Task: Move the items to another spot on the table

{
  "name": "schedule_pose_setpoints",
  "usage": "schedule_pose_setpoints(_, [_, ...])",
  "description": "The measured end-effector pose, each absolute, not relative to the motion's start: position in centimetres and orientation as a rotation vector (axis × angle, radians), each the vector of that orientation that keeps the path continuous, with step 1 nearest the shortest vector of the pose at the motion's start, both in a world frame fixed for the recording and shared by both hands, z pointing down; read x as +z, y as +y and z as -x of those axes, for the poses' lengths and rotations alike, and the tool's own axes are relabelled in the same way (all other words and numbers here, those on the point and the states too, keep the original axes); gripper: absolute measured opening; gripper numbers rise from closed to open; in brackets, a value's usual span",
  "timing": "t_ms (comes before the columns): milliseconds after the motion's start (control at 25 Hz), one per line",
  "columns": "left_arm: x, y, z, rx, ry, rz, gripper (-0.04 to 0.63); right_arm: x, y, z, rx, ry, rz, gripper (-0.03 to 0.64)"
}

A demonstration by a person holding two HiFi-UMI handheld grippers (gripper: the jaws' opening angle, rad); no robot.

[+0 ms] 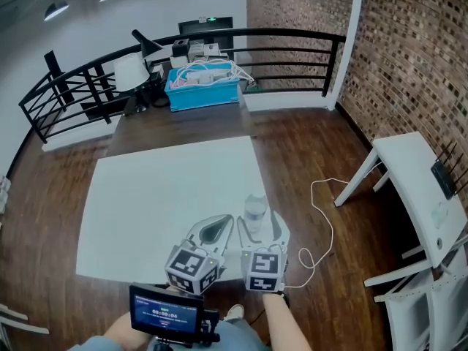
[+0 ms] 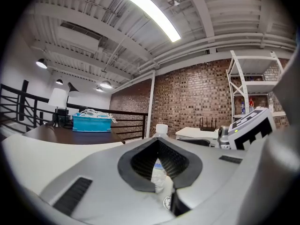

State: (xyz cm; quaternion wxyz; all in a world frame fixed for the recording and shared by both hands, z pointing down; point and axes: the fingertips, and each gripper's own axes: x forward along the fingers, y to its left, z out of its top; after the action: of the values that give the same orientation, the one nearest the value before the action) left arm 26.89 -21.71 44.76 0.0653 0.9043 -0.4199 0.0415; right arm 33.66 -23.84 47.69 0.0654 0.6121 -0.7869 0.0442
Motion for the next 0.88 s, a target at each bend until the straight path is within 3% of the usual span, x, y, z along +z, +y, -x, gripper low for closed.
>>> schedule_pose_setpoints(720, [47.5,-26.0,-26.5,0.181,-1.363,-2.642,0.011,51.5,-29.5,-33.0,0.146,-2.453,-1.717,0.351])
schedule_pose_setpoints(760, [47.6,-26.1,-26.5,0.177,-1.366,-2.642,0.011,51.6,-29.6,-32.9,0.141,-2.463,-1.708,0.312])
schedule_pose_setpoints(880, [47.5,-26.6,-25.9,0.182,-1.379,-2.631,0.011,51.5,-29.9,-32.9,0.130,-2.477,-1.719,0.292])
